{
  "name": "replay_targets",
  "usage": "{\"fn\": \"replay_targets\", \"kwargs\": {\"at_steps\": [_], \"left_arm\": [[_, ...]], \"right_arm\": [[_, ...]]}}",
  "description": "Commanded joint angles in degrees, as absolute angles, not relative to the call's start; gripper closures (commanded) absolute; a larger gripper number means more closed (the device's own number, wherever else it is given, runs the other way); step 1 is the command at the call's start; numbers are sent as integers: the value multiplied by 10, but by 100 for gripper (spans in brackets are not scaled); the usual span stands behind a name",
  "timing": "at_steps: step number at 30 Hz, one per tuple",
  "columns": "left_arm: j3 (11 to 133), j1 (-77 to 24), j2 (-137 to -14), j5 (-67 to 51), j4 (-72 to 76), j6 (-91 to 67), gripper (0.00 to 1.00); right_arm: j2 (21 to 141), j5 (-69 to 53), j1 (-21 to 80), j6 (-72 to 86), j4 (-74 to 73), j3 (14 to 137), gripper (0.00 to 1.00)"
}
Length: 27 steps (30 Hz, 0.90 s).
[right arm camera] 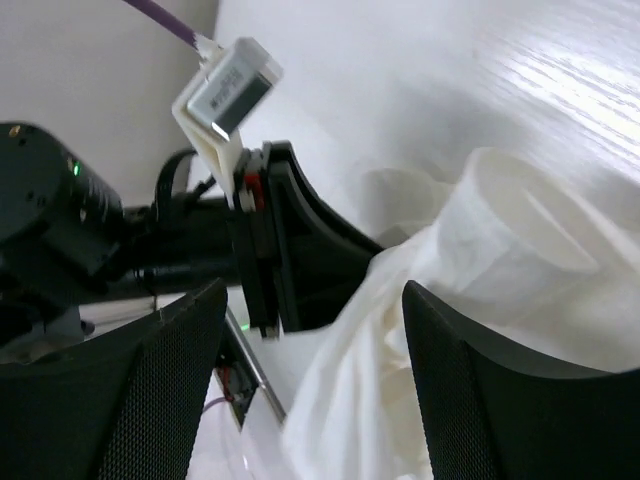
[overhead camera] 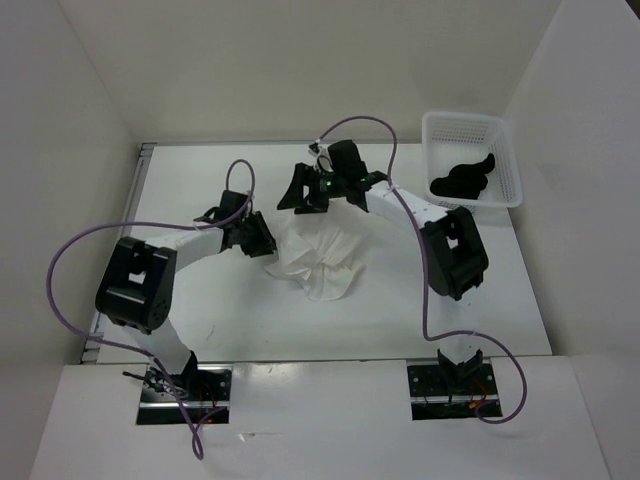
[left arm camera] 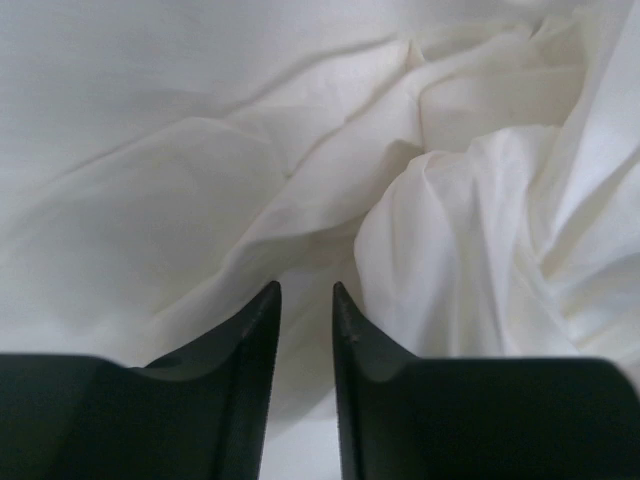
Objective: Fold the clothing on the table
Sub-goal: Fold the skirt
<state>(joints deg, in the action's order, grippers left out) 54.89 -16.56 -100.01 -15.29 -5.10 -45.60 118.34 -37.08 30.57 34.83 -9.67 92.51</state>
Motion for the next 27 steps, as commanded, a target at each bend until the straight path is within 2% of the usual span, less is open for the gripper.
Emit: {"fn": "replay_targets", "kwargs": {"at_steps": [1, 4, 7, 9, 11, 12, 14, 15, 22, 27], "left_arm": [[550, -133, -905, -77, -103, -451, 61], [572, -95, -819, -55, -140, -440, 60], [620, -90, -786, -58, -177, -411, 60], [634, -90, -786, -102, -178, -397, 60], [628, -90, -786, -190, -157, -397, 60], [621, -113, -786, -212, -128, -397, 60], [599, -137, -799, -271, -91, -405, 62], [599, -157, -808, -285, -61, -405, 64], [616, -220, -948, -357, 37, -435, 69], [637, -234, -1019, -330, 19, -441, 75]], "right_arm": [[1065, -358, 304, 340, -19, 904, 24], [1020, -345, 287, 340, -45, 893, 24], [992, -336, 279, 330, -74, 851, 26], [970, -329, 273, 330, -71, 795, 33], [958, -323, 266, 336, -57, 737, 46], [948, -323, 260, 344, -35, 718, 68], [941, -317, 255, 355, -18, 679, 86], [941, -317, 255, 355, -11, 672, 100], [1010, -308, 249, 360, 0, 666, 100], [1114, -314, 234, 389, 24, 679, 100]]}}
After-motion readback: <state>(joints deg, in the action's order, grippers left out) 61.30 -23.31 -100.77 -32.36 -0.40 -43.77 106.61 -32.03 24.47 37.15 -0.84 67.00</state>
